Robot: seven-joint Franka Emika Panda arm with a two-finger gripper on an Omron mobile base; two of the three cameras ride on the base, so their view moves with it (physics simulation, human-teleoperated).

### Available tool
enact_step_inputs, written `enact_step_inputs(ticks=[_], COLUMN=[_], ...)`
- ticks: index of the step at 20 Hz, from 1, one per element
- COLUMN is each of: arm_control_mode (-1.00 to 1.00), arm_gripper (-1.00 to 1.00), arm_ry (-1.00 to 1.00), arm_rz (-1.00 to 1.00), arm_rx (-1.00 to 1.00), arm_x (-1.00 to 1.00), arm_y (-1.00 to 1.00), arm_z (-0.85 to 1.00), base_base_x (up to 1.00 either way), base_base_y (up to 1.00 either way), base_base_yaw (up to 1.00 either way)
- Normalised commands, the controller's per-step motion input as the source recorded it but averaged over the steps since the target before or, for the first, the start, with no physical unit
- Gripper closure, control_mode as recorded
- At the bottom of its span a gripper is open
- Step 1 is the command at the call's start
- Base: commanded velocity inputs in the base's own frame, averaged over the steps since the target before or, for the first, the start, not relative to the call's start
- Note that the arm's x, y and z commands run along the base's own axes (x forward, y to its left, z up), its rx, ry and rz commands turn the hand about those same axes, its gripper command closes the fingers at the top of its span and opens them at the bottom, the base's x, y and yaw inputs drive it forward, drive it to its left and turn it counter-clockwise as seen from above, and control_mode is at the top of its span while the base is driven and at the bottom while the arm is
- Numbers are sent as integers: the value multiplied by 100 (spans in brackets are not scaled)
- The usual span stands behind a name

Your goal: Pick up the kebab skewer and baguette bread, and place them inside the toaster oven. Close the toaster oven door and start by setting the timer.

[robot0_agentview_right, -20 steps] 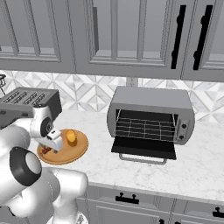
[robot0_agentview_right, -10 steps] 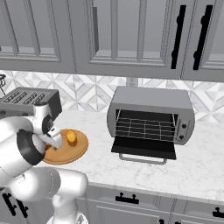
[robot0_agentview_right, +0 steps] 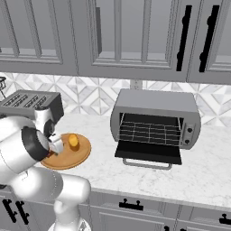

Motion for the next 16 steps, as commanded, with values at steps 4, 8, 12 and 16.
enact_step_inputs(ticks=[4,8,12,16], arm_control_mode=[-100,-100,-100,-100], arm_gripper=[-100,100,100,100], arm_ry=[-2,-1,1,-2], arm_rz=[-1,-1,0,0], arm_rx=[0,0,0,0], arm_x=[2,0,0,-17], arm_y=[0,0,0,-2], arm_z=[-42,-30,0,0], base_base_x=[0,0,0,0], base_base_y=[0,0,0,0], base_base_yaw=[0,0,0,0])
